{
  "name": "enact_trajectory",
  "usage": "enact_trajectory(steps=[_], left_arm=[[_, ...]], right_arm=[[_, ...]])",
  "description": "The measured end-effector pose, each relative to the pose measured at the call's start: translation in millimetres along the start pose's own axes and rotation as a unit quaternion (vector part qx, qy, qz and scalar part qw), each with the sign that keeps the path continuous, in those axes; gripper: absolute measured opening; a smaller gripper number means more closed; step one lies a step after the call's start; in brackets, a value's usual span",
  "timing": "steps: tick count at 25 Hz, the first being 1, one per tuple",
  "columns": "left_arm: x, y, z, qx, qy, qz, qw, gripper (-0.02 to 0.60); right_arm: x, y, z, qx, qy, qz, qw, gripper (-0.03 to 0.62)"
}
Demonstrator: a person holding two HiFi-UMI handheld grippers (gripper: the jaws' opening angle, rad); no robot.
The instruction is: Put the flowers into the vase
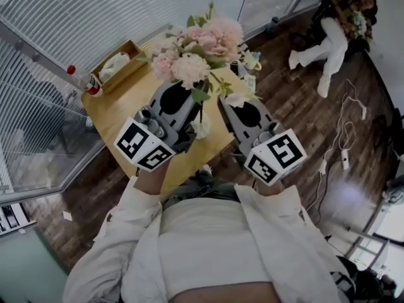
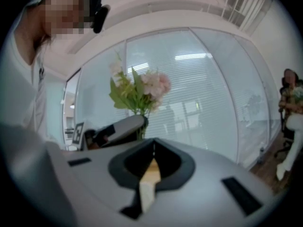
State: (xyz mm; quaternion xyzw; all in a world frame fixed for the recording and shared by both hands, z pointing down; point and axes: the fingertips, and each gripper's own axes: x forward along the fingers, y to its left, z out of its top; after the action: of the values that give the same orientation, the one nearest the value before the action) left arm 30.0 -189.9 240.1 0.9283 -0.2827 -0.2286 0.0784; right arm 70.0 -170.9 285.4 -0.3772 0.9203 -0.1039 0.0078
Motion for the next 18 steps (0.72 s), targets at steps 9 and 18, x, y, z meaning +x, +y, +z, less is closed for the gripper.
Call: enact_trajectory(steps=[9, 18], left_arm=[[-22, 5, -24, -0.006, 0.019, 0.024, 0.9995, 0.057], [-37, 9, -56, -0.007, 0.062, 0.057, 0.9964, 0.067]], right_arm=[[-2, 4, -15, 0.016, 0.011, -0.006, 1.0, 0.012], [-11, 14, -53, 0.047, 0.05, -0.008, 0.998, 0.012]])
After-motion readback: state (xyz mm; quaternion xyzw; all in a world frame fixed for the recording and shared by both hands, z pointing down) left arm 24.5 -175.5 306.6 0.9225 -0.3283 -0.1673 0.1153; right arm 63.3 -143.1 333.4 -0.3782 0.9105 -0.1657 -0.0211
